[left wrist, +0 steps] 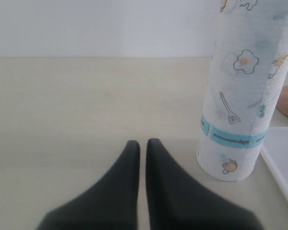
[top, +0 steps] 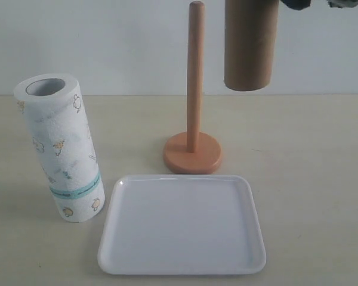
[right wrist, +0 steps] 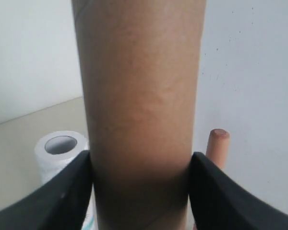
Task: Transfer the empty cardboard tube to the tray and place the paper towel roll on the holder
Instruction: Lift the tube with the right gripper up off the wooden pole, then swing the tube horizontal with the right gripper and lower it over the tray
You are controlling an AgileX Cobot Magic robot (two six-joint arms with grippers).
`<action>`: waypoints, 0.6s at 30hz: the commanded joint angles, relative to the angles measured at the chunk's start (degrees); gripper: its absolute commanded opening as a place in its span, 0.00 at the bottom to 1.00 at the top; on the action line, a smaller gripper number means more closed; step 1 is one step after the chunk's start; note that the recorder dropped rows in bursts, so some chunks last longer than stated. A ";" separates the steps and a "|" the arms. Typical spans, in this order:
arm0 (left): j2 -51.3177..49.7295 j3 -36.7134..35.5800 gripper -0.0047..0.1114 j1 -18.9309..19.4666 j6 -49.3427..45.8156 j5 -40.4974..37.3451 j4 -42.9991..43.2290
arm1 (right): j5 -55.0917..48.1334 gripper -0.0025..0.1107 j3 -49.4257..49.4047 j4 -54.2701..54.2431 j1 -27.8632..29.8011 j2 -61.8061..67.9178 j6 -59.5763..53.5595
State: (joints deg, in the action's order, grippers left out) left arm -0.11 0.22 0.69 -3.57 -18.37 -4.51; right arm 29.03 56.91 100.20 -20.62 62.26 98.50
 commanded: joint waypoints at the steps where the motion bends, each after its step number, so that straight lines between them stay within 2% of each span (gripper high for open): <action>1: 0.11 -0.22 0.08 0.31 -0.16 0.19 0.01 | 1.76 0.02 -0.25 -0.25 -0.03 -0.30 10.06; 3: 0.11 -0.22 0.08 0.31 -0.16 0.19 0.01 | 4.84 0.02 -0.25 -0.25 -0.03 -0.30 15.47; 8: 0.11 -0.22 0.08 0.31 -0.16 0.19 0.01 | 10.84 0.02 -0.25 -0.25 -0.03 -0.30 16.35; 13: 0.11 -0.22 0.08 0.31 -0.16 0.19 0.01 | 7.70 0.02 -1.98 -0.25 -0.03 -0.30 19.73; 18: 0.11 -0.22 0.08 0.31 -0.16 0.19 0.01 | 3.52 0.02 -9.78 -7.67 -0.03 -0.40 18.03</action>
State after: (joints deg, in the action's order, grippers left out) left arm -0.11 0.22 0.69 -3.57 -18.37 -4.51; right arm 34.85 50.78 96.56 -20.62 62.03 117.71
